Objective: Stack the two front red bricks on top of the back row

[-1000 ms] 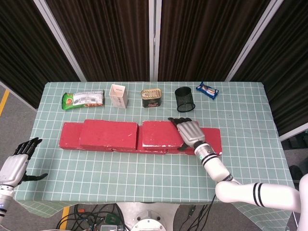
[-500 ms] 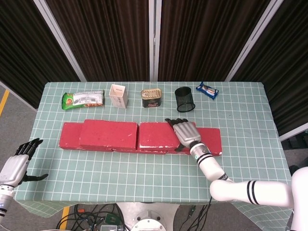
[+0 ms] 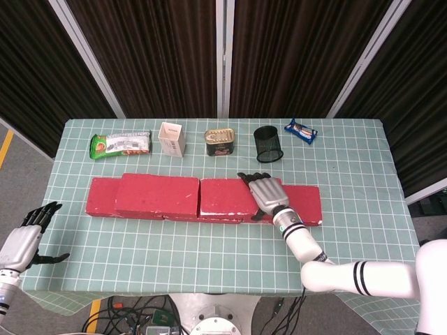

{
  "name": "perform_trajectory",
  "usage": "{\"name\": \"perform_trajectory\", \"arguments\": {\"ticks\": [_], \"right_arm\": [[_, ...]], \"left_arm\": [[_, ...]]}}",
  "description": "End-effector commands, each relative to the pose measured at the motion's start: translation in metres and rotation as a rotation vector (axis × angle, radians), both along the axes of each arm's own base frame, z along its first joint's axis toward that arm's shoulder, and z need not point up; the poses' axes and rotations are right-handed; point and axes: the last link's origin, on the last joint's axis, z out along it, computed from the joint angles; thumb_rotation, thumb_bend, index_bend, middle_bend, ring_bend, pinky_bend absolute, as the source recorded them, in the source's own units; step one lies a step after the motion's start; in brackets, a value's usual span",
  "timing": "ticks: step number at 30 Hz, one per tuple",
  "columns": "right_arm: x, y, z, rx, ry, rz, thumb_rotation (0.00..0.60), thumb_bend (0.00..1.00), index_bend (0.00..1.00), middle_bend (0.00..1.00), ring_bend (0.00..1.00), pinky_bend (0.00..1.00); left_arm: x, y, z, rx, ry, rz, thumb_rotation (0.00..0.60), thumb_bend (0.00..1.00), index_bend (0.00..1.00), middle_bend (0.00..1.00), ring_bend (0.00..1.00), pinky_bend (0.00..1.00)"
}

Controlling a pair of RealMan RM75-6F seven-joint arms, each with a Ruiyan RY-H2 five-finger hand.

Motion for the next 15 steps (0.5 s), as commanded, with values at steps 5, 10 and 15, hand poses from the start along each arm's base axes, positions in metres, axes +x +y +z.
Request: {"name": "perform_trajectory", "arguments": {"ticks": [5, 10, 15], "right_arm": [[0.0011, -0.0004, -0.0018, 0.001, -0.006, -0.005, 0.6, 0.0, 0.04, 0.14, 0.1, 0.12], [0.0016, -0.0009, -0.0035, 0.004, -0.01, -0.009, 0.6, 0.0, 0.04, 0.14, 0.1, 0.12], [0.0022, -0.001, -0.0046, 0.007, -0.014, -0.011, 0.6, 0.0, 0.03, 0.14, 0.1, 0.12]], "left_arm": [[-0.0013, -0.0005, -0.0011, -0.005, -0.004, 0.004, 0.6, 0.0, 0.0, 0.0, 0.0, 0.0], [-0.0027, -0.001, -0.0009, -0.006, -0.006, 0.008, 0.6, 0.0, 0.0, 0.0, 0.0, 0.0], [-0.004, -0.0015, -0.0016, -0.01, -0.008, 0.012, 0.6, 0.0, 0.0, 0.0, 0.0, 0.0]]}}
